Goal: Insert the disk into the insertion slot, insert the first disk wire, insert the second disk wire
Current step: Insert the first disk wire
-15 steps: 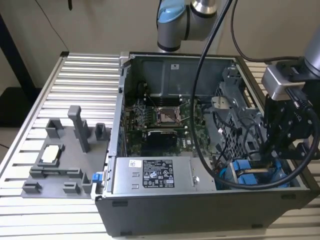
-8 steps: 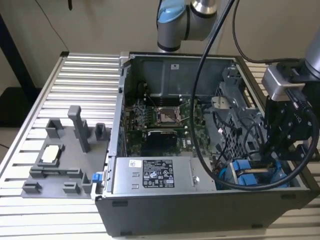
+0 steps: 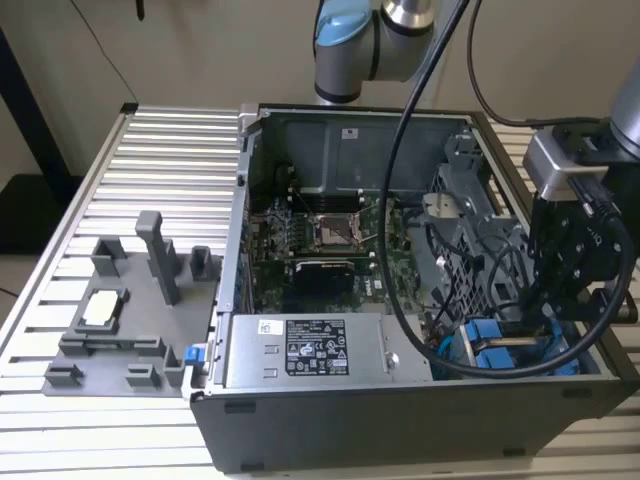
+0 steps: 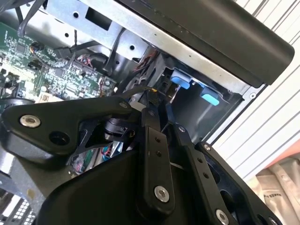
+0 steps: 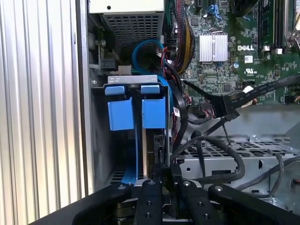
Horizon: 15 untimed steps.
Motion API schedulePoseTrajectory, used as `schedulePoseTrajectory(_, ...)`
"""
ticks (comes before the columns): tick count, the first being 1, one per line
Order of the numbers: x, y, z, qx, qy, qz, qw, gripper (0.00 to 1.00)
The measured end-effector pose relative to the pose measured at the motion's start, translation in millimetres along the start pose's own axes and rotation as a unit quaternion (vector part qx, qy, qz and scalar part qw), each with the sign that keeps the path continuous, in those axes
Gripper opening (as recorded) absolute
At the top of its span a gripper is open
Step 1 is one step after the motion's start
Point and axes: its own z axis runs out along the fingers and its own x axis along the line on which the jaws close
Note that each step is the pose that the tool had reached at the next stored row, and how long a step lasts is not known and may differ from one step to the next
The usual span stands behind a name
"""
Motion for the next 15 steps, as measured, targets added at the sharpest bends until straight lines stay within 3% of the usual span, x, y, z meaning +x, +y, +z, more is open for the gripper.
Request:
schedulePoseTrajectory(8, 0.0, -0.9, 0.0, -0.0002, -0.0015, 0.0, 1.0, 0.19)
schedulePoseTrajectory(11, 0.0, -1.2, 0.0, -0.0004, -0.0038, 0.0, 1.0, 0.19)
schedulePoseTrajectory(15, 0.5, -1.4, 1.4, -0.0006, -0.0097, 0.0, 1.0, 0.19)
